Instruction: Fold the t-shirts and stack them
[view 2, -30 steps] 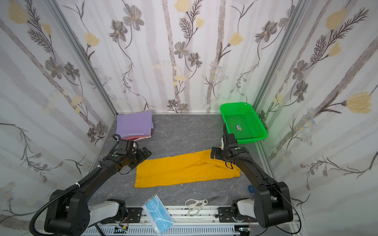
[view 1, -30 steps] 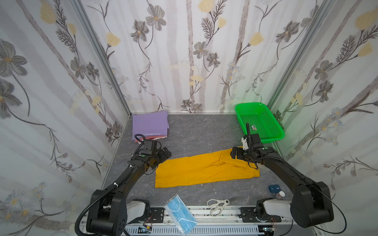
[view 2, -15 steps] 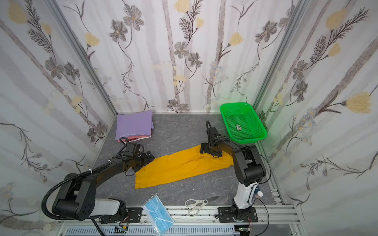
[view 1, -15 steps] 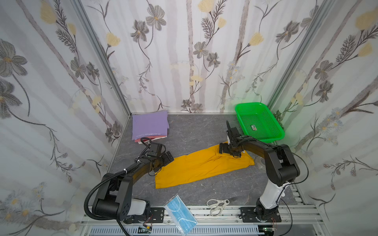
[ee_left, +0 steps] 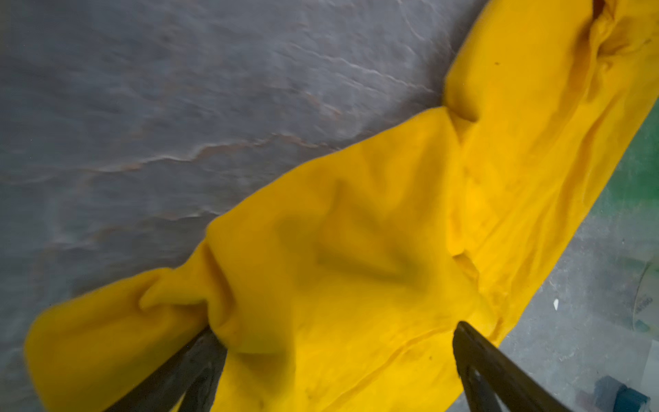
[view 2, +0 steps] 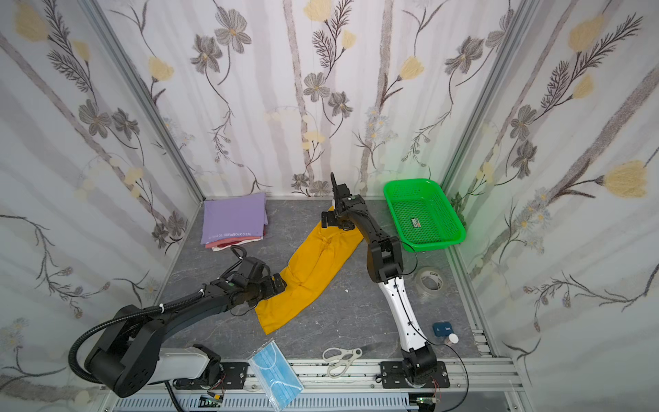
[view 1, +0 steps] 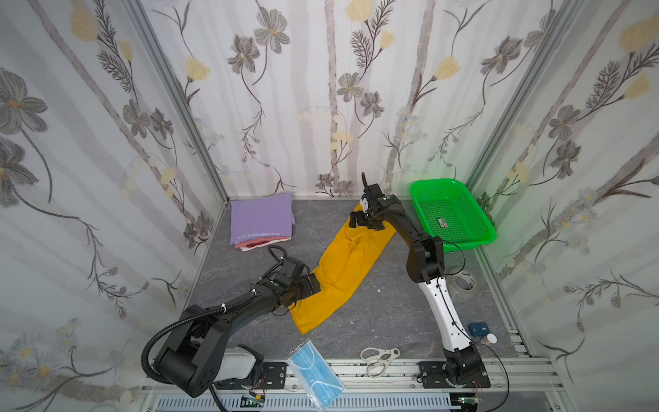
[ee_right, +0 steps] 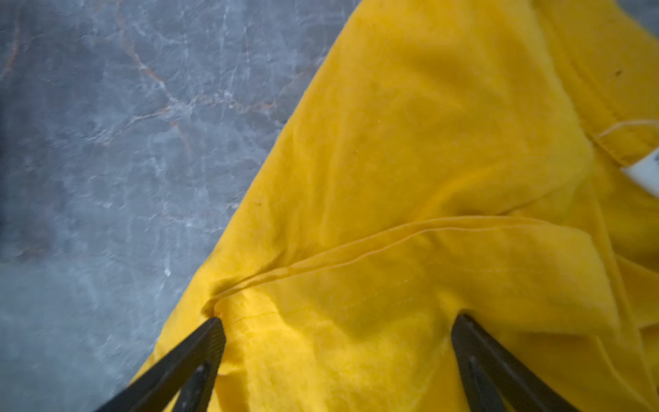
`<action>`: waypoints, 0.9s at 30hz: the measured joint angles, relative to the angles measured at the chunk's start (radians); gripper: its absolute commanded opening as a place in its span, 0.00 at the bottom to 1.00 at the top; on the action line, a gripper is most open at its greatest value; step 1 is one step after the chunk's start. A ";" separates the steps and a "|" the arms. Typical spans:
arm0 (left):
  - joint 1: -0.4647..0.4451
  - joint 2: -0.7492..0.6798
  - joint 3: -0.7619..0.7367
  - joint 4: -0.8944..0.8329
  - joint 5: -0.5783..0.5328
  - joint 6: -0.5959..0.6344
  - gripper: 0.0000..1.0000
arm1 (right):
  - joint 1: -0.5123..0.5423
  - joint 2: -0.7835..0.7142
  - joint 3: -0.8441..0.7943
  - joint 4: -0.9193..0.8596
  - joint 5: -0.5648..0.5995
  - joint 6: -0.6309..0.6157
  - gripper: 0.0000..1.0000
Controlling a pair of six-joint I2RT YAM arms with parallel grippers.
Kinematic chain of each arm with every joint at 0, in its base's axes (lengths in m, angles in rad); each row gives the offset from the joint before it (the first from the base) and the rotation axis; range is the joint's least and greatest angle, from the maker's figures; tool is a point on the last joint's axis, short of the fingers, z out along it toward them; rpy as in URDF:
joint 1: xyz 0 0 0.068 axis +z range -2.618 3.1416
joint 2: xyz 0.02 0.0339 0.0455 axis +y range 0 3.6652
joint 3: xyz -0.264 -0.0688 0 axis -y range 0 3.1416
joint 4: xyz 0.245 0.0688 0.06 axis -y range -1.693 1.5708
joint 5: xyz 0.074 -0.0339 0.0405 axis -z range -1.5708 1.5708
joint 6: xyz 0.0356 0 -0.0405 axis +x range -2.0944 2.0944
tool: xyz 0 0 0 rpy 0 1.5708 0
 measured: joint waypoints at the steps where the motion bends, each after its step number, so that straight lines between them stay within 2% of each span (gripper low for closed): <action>1: -0.025 0.021 0.021 0.003 0.014 -0.008 1.00 | -0.006 -0.027 -0.043 0.017 -0.031 0.010 1.00; 4: -0.075 0.025 0.053 -0.011 0.068 -0.032 1.00 | -0.011 -0.094 -0.121 0.060 -0.081 0.014 1.00; 8: -0.072 -0.092 0.108 -0.035 0.100 -0.029 1.00 | -0.012 -0.227 -0.219 0.108 -0.099 -0.006 1.00; 11: -0.006 -0.185 0.154 -0.049 0.106 0.002 1.00 | -0.017 -0.400 -0.370 0.129 -0.090 -0.019 1.00; 14: 0.094 -0.251 0.158 -0.077 0.116 0.014 1.00 | 0.012 -0.579 -0.604 0.185 -0.055 -0.022 1.00; 16: 0.149 -0.269 0.157 -0.095 0.134 0.030 1.00 | 0.047 -0.636 -0.750 0.226 -0.040 -0.018 1.00; 19: 0.214 -0.271 0.155 -0.111 0.164 0.053 1.00 | 0.078 -0.661 -0.937 0.254 -0.033 0.020 1.00; 21: 0.241 -0.267 0.148 -0.111 0.176 0.055 1.00 | 0.079 -0.661 -0.990 0.266 -0.014 0.043 1.00; 24: 0.254 -0.262 0.133 -0.111 0.193 0.064 1.00 | 0.080 -0.630 -0.985 0.307 -0.013 0.066 1.00; 27: 0.259 -0.261 0.106 -0.116 0.200 0.075 1.00 | 0.082 -0.546 -0.909 0.299 0.016 0.087 1.00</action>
